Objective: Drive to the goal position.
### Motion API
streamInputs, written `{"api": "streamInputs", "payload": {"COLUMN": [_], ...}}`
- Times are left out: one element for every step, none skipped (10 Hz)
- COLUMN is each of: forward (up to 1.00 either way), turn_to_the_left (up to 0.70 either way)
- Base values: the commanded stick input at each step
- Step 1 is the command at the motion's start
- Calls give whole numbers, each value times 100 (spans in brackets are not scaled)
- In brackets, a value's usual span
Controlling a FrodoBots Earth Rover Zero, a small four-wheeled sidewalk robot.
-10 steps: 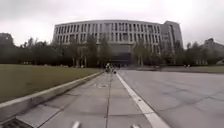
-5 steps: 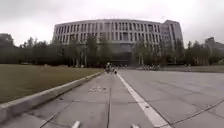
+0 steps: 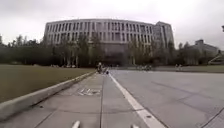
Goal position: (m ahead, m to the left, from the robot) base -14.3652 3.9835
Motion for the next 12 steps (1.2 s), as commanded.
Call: {"api": "streamInputs", "payload": {"forward": [70, 70, 70, 70, 70, 70, 70, 70, 70, 70, 70, 70], "turn_to_the_left": [0, 0, 0, 0, 0, 0, 0, -1, -2, -3, -3, -3]}}
